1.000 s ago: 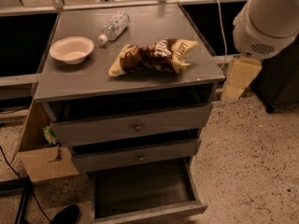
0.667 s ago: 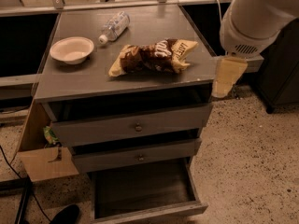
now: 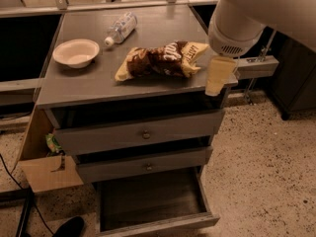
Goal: Place brown chip bag into bottom drawer
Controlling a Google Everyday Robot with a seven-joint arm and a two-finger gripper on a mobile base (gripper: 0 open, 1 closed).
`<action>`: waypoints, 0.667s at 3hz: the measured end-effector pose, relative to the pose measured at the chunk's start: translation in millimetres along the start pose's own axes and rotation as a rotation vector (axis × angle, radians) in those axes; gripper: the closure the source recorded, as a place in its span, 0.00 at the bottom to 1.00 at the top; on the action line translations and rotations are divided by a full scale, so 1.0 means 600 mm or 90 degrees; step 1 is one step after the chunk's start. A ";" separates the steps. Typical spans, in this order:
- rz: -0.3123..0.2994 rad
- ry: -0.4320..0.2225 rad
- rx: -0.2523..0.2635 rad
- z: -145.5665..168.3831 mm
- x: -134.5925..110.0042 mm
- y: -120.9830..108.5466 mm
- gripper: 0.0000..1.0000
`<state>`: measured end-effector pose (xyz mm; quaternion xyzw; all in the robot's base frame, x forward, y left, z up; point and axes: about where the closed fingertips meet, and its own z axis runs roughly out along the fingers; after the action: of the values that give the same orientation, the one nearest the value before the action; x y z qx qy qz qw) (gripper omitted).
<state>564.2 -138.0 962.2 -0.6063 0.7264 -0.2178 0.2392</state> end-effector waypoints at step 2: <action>-0.025 -0.023 -0.002 0.050 -0.066 -0.016 0.00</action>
Offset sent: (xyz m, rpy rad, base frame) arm 0.0517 0.0603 -0.0262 0.0075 0.0034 0.0918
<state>596.0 -101.3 947.9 -0.6248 0.7101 -0.2105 0.2469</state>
